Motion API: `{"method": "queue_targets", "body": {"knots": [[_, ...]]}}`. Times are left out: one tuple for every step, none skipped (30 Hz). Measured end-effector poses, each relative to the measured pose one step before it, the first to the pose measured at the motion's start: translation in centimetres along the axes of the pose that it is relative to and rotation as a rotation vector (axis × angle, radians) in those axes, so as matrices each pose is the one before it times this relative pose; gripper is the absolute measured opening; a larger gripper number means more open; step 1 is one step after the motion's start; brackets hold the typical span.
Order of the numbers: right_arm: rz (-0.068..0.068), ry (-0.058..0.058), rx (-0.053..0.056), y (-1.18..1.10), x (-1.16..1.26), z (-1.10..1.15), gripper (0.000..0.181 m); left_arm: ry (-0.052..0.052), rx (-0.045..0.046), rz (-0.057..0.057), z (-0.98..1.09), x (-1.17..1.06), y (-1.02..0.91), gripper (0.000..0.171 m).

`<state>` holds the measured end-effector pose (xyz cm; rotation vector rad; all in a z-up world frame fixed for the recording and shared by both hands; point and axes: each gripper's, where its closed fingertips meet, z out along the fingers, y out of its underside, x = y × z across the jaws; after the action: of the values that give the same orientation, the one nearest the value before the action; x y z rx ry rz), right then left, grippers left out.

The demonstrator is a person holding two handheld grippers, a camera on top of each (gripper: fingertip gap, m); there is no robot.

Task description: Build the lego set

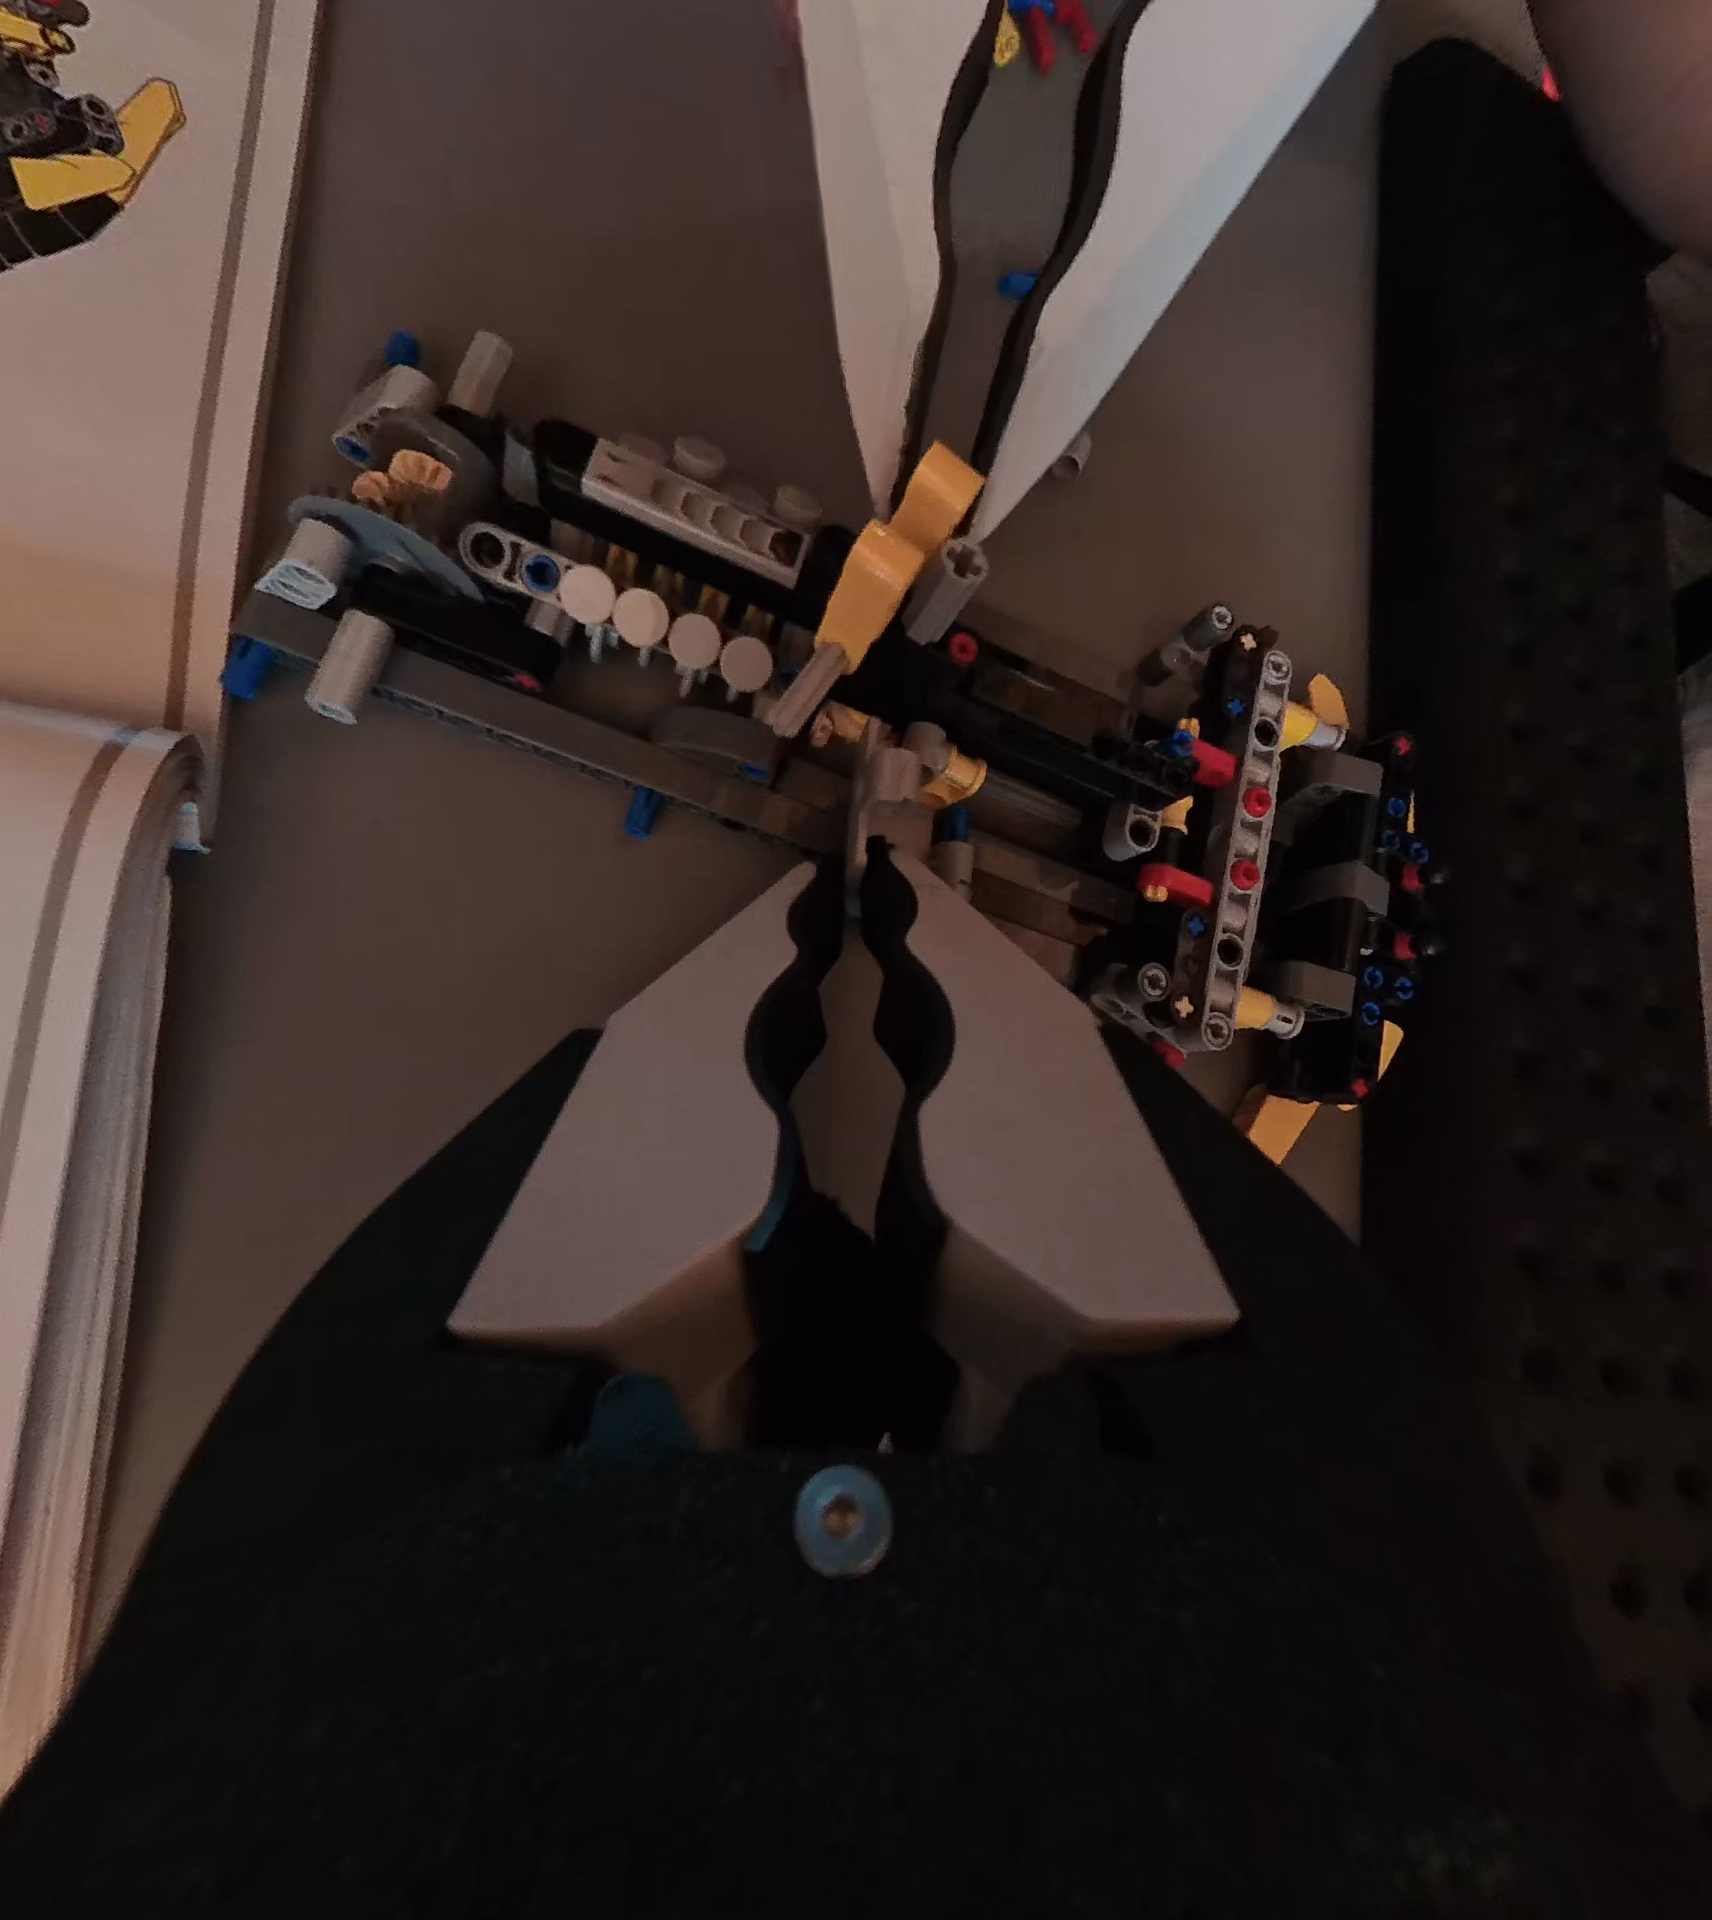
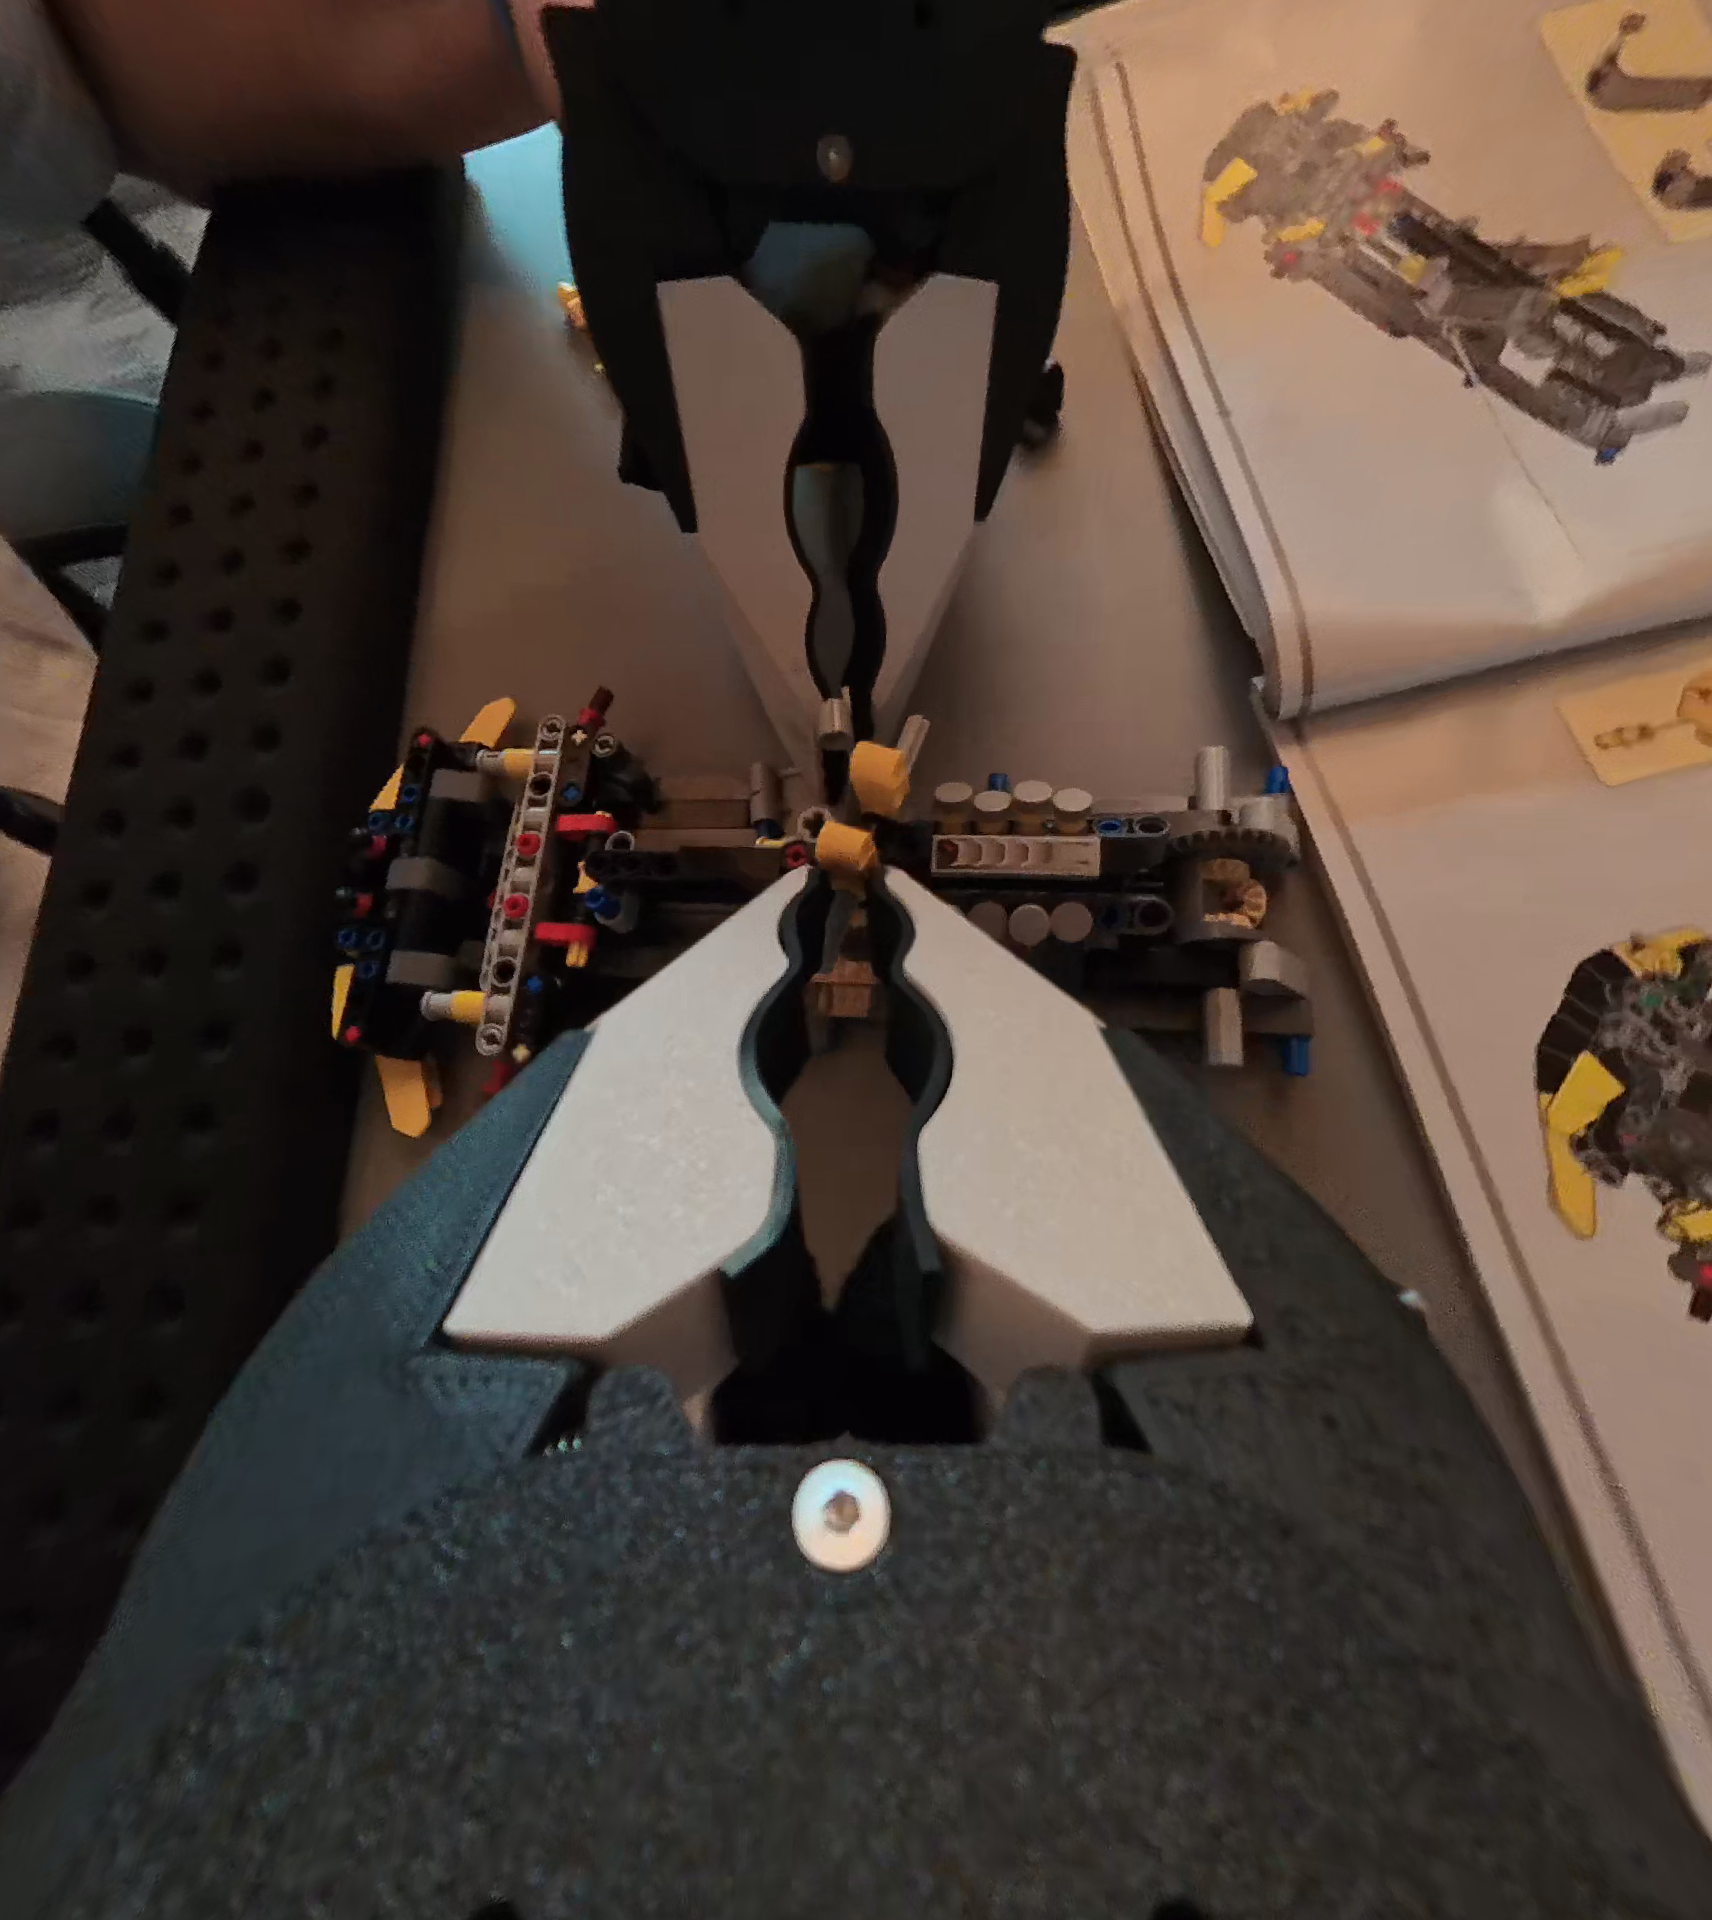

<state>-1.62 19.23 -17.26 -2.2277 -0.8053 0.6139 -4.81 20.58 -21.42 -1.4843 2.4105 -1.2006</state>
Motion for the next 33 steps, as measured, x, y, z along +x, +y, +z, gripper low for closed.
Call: {"method": "queue_targets", "body": {"knots": [[0.0193,0.0223,0.0005,0.109,-0.083,-0.079,0.009,-0.0005,-0.00158,0.0014,0.014,-0.007,0.030,0.001],[0.0115,0.0257,-0.0039,0.271,-0.141,-0.039,0.019,0.0004,0.00114,-0.0001,-0.002,0.003,-0.006,0.000],[0.0088,0.0384,-0.0104,0.394,0.047,-0.008,0.026,0.0004,0.00076,0.0003,0.006,-0.007,-0.002,0.000],[-0.0029,0.0447,-0.0088,0.357,0.210,0.017,0.026,0.0007,-0.00011,0.0006,-0.001,0.006,0.002,0.000],[-0.0136,0.0281,-0.0008,0.191,0.012,0.049,0.025,0.0011,-0.00107,0.0004,0.001,0.002,0.000,0.000],[-0.0131,0.0184,-0.0024,0.071,-0.028,0.095,0.023,0.0010,-0.00115,0.0002,0.005,-0.004,-0.006,0.000],[-0.0125,0.0174,-0.0073,0.032,0.097,0.112,0.016,0.0006,-0.00034,0.0003,0.002,0.001,-0.002,0.000],[-0.0177,0.0036,-0.0152,0.100,0.018,0.112,0.011,0.0004,0.00048,-0.0007,-0.006,-0.003,0.012,0.000],[-0.0187,-0.0137,-0.0073,-0.087,-0.210,0.042,0.005,0.0004,0.00063,-0.0017,0.007,-0.005,0.009,0.000],[-0.0120,0.0010,-0.0032,-0.093,0.046,0.001,0.005,-0.0001,0.00084,-0.0031,-0.005,-0.006,0.002,0.000],[-0.0126,-0.0039,-0.0130,0.130,0.026,-0.002,0.005,-0.0001,0.00121,-0.0022,-0.001,0.000,0.001,0.000],[-0.0090,-0.0071,-0.0093,0.159,0.025,-0.068,0.005,-0.0003,0.00106,-0.0008,-0.003,-0.001,-0.005,0.000],[-0.0099,-0.0050,-0.0107,0.243,0.116,-0.097,0.005,0.0000,0.00003,-0.0002,-0.023,-0.006,0.005,0.000],[-0.0077,-0.0072,-0.0053,0.199,0.120,-0.113,0.004,0.0003,-0.00166,0.0000,-0.030,-0.007,0.021,0.000],[-0.0037,-0.0113,0.0003,0.097,0.080,-0.067,0.004,0.0005,0.00044,0.0000,-0.013,-0.003,0.006,0.000],[0.0016,-0.0146,0.0059,-0.002,0.030,-0.001,0.004,0.0006,0.00004,-0.0005,0.028,-0.002,0.025,0.000],[0.0094,-0.0144,0.0084,-0.107,-0.005,0.032,0.004,0.0005,-0.00049,-0.0012,0.016,-0.007,0.021,0.000],[0.0073,-0.0092,0.0039,-0.068,0.017,0.023,0.004,0.0008,0.00042,-0.0013,-0.008,-0.006,0.007,0.000],[0.0024,-0.0032,0.0008,-0.005,-0.005,-0.005,0.004,0.0009,0.00108,-0.0010,0.003,0.000,-0.004,0.000],[0.0012,0.0020,0.0006,-0.008,-0.003,-0.007,0.004,0.0004,0.00085,-0.0004,0.003,0.003,0.004,0.000],[-0.0008,0.0057,0.0020,-0.010,0.001,0.006,0.004,-0.0002,0.00076,0.0000,0.008,-0.002,0.003,0.000],[-0.0044,0.0064,0.0037,0.005,0.011,-0.003,0.004,-0.0009,0.00035,0.0007,0.003,0.006,-0.008,0.000],[-0.0005,0.0041,0.0044,0.002,-0.007,-0.009,0.004,-0.0013,0.00015,0.0015,0.001,0.006,-0.014,0.000],[0.0023,0.0026,0.0032,0.009,0.003,-0.013,0.004,-0.0009,-0.00033,0.0010,0.018,0.010,-0.018,0.000],[0.0038,0.0017,0.0036,0.011,0.023,-0.021,0.004,-0.0004,-0.00022,0.0006,0.009,0.018,-0.010,0.000],[0.0084,-0.0006,0.0052,-0.004,0.009,-0.008,0.004,-0.0004,0.00058,0.0001,0.020,0.004,-0.020,0.000],[0.0133,-0.0024,0.0066,-0.015,0.015,-0.014,0.004,-0.0011,0.00123,0.0000,0.022,0.014,-0.017,0.000],[0.0168,-0.0024,0.0076,-0.010,0.022,-0.004,0.004,-0.0021,0.00159,-0.0002,0.019,0.018,-0.023,0.000],[0.0188,0.0018,0.0085,0.013,0.052,0.008,0.005,-0.0031,0.00160,-0.0002,0.011,0.018,-0.038,0.000],[0.0167,0.0072,0.0087,0.035,0.098,0.001,0.007,-0.0039,0.00065,0.0016,0.000,0.023,-0.021,0.000],[0.0143,0.0124,0.0110,0.026,0.117,-0.040,0.009,-0.0042,-0.00001,0.0027,-0.009,0.017,-0.005,0.000],[0.0133,0.0152,0.0149,-0.011,0.115,-0.085,0.012,-0.0028,0.00132,0.0007,-0.022,0.007,-0.006,0.000],[0.0143,0.0202,0.0164,-0.029,0.158,-0.138,0.016,-0.0009,0.00231,-0.0015,0.004,0.002,-0.002,0.000]]}}
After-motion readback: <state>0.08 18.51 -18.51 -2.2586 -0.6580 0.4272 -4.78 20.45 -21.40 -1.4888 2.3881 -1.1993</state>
